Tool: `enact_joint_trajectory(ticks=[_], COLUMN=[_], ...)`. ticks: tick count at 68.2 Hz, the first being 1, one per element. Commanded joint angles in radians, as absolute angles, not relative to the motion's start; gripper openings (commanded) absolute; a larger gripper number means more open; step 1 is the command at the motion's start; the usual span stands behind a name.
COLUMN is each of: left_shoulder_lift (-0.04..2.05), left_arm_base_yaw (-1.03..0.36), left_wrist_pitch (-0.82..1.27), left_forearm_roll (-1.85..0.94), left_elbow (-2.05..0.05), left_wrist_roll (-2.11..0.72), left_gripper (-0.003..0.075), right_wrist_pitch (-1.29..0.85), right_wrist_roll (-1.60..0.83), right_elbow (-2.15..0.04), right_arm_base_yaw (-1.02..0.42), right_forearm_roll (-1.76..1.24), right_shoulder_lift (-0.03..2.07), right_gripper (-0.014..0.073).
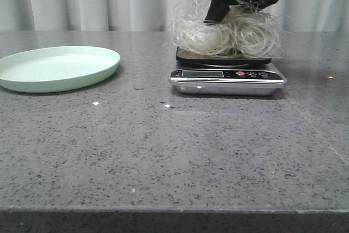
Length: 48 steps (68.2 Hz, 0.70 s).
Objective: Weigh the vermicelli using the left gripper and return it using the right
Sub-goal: 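Grasp the vermicelli on the scale with the right gripper and lift it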
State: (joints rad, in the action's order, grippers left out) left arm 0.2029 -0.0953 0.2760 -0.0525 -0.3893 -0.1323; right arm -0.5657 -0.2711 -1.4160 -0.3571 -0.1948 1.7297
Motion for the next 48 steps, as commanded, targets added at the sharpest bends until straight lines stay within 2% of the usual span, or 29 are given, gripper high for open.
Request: enact_joint_trajectory(ticks=[1, 2, 29, 48], left_shoulder_lift=[0.212, 0.212, 0.212, 0.212], left_arm_base_yaw=[-0.095, -0.095, -0.095, -0.095], left_wrist_pitch=[0.195, 0.195, 0.195, 0.195], left_forearm_roll=[-0.052, -0.052, -0.052, -0.052], left_elbow=[-0.417, -0.417, -0.417, -0.417], left_wrist_roll=[-0.125, -0.125, -0.125, -0.125], left_gripper=[0.0137, 0.0137, 0.0137, 0.0137], right_wrist_pitch=[-0.58, -0.58, -0.579, -0.653], right_wrist_roll=[-0.281, -0.281, -0.281, -0.281], right_elbow=[-1.433, -1.433, -1.458, -1.645], right_arm_base_yaw=[-0.357, -0.357, -0.357, -0.36], right_forearm_roll=[-0.185, -0.185, -0.185, -0.289], right_shoulder_lift=[1.689, 1.687, 1.566, 1.515], right_gripper=[0.0159, 0.014, 0.0151, 0.0151])
